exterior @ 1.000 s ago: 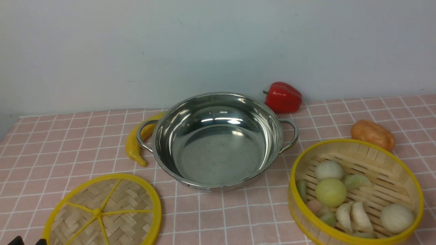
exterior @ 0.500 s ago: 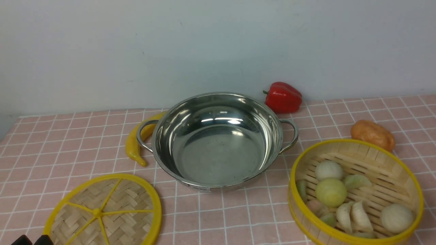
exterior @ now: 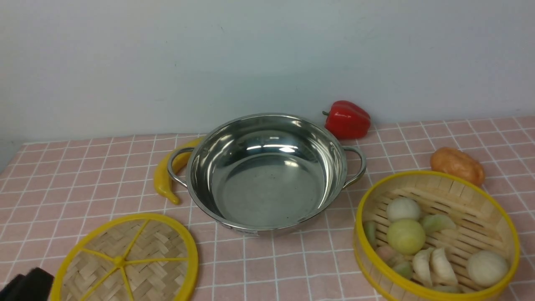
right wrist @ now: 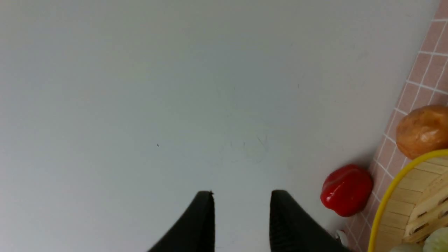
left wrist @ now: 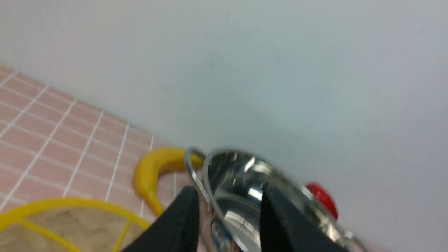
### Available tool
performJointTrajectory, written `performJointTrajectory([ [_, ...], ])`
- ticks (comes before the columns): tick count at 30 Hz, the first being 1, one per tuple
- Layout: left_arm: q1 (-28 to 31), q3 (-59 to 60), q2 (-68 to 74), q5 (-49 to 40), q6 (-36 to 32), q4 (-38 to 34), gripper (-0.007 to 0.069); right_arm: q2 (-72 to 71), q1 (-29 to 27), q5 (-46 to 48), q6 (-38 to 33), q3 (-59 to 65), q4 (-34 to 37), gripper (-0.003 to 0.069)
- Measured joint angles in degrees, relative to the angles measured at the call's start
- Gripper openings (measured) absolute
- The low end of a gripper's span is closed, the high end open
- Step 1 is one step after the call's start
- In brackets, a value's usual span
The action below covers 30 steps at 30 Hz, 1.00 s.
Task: Place the steamer in the pot on the pink tablecloth, and put the lid on the steamer.
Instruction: 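Reach for and grasp the rim of the bamboo steamer holding the buns with the right gripper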
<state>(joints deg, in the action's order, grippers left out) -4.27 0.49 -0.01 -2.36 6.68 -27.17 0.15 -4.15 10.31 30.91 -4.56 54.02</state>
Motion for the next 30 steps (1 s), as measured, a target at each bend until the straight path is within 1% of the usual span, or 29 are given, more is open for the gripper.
performJointTrajectory([
  [2,0.0,0.0,0.0,6.1,2.9,-2.2,0.0243,0.0,0.0,-1.2,2.4,0.0,1.7,0.0243],
  [3,0.0,0.0,0.0,6.1,3.2,-2.4,0.0243,0.0,0.0,-1.4,2.4,0.0,2.0,0.0243],
  [4,0.0,0.0,0.0,12.0,6.5,-4.5,0.0243,0.0,0.0,-4.0,5.2,0.0,4.5,0.0243],
  [6,0.0,0.0,0.0,20.3,13.0,-6.9,0.0243,0.0,0.0,-10.8,8.6,-0.2,9.1,0.0243],
  [7,0.0,0.0,0.0,23.1,14.3,-7.2,0.0243,0.0,0.0,-11.4,8.9,-0.2,9.1,0.0243],
  [8,0.0,0.0,0.0,29.8,19.8,-7.3,0.0243,0.0,0.0,-17.3,9.6,-1.4,10.3,0.0243],
  [9,0.0,0.0,0.0,33.6,22.4,-6.8,0.0243,0.0,0.0,-19.7,9.6,-2.1,9.9,0.0243],
  [10,0.0,-0.3,0.0,37.7,24.9,-5.5,0.0243,0.0,0.0,-21.9,9.4,-3.0,8.7,0.0243],
  [12,0.0,-1.6,0.0,43.5,27.6,-0.8,0.0243,0.0,0.0,-25.5,8.9,-5.3,3.6,0.0243],
  [13,0.0,-2.8,-0.1,45.9,28.4,3.4,0.0243,-0.1,0.0,-26.9,8.7,-6.5,0.2,0.0243],
  [15,0.0,-6.3,-0.1,47.1,28.5,10.2,0.0243,0.1,0.0,-30.1,8.5,-9.4,-7.4,0.0243],
  [17,0.0,-11.2,-0.2,45.5,26.9,15.5,0.0243,1.7,0.0,-34.8,7.4,-13.4,-16.9,0.0243],
  [18,0.0,-11.8,-0.2,44.9,26.6,16.0,0.0243,1.9,0.0,-35.3,7.3,-13.4,-16.9,0.0243],
  [19,0.0,-16.6,-0.3,40.8,23.5,20.4,0.0243,4.4,0.0,-38.5,5.7,-17.5,-24.7,0.0243],
  [20,0.0,-20.4,0.0,37.1,20.1,24.2,0.0243,6.6,0.0,-39.5,4.2,-21.7,-32.3,0.0243],
  [21,0.0,-21.7,0.1,36.3,19.6,24.7,0.0243,7.0,0.0,-39.6,4.0,-22.4,-33.5,0.0243],
  [23,0.0,-27.1,1.7,29.5,15.2,29.4,0.0243,11.4,0.0,-37.8,2.7,-28.8,-44.6,0.0243],
  [26,0.0,-36.2,7.1,15.0,10.4,34.9,0.0243,18.5,0.0,-27.5,3.9,-40.4,-63.8,0.0243],
  [28,0.0,-40.6,11.0,5.2,9.4,36.5,0.0243,22.9,0.0,-18.4,6.5,-45.4,-70.9,0.0243],
  [29,0.0,-42.2,13.1,0.8,9.1,37.1,0.0243,25.7,0.0,-11.9,8.5,-48.7,-74.4,0.0243],
  [30,0.0,-44.6,17.0,-5.8,9.1,37.4,0.0243,29.7,0.0,-1.8,10.7,-53.4,-77.7,0.0243],
])
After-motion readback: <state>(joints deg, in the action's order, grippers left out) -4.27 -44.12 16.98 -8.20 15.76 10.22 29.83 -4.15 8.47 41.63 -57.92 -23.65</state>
